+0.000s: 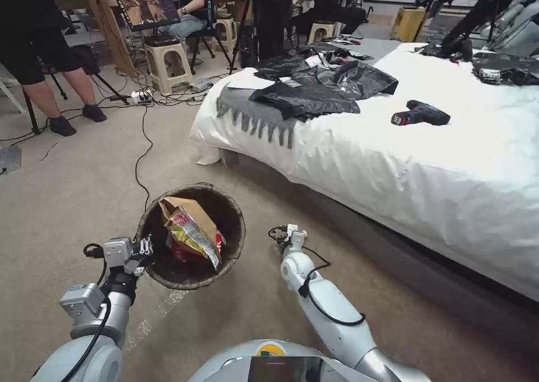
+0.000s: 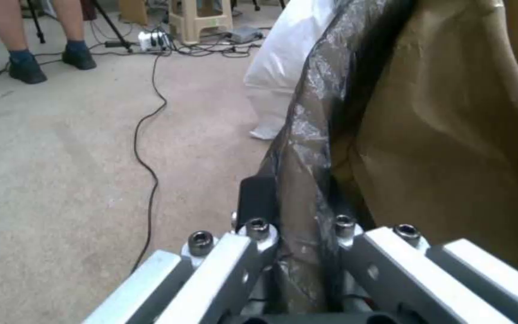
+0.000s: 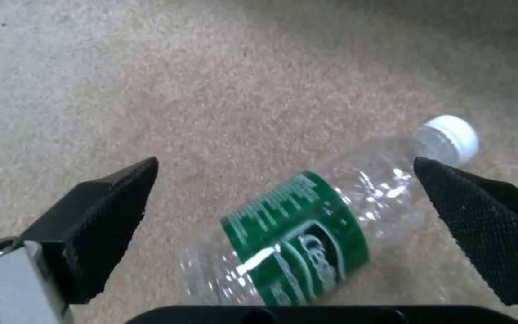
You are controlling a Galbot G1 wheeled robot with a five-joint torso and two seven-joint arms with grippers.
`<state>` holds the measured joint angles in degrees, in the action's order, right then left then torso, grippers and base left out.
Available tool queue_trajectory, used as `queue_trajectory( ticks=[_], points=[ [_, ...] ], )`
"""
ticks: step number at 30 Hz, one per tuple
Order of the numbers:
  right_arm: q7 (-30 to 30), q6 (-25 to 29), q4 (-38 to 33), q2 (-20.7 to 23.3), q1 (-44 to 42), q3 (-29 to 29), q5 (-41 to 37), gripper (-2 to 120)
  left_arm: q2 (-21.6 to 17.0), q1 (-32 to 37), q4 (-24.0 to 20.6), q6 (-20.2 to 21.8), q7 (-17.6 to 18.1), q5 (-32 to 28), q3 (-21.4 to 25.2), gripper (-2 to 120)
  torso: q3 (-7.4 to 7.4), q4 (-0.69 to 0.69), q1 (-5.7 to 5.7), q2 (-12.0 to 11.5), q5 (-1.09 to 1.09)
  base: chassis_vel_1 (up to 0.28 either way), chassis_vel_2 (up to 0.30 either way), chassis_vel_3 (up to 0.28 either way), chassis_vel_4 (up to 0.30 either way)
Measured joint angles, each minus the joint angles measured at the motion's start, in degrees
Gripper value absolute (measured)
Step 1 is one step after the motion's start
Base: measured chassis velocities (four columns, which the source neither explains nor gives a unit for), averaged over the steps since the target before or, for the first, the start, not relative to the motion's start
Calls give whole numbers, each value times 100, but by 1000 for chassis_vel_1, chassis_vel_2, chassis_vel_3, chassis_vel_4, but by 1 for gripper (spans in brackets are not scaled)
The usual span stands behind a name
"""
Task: Pick up the trash bin, then pick up the garbage from the floor and place it into the trash bin.
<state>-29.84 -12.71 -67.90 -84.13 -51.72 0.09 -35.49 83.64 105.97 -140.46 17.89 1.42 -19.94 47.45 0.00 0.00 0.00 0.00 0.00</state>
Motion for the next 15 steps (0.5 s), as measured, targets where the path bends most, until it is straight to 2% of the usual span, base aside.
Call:
queue_trajectory(
  ticks=[6,15],
  points=[
    [7,124,603,-233,329,37,85,100,0,0,3,-1,-2,39,-43,0,0,0,0,0,0,0,0,0,0],
    [-129,257,1107,-382,571,119,52,100,1,4,13,-5,-2,53,-56,0,0,0,0,0,0,0,0,0,0]
  ],
)
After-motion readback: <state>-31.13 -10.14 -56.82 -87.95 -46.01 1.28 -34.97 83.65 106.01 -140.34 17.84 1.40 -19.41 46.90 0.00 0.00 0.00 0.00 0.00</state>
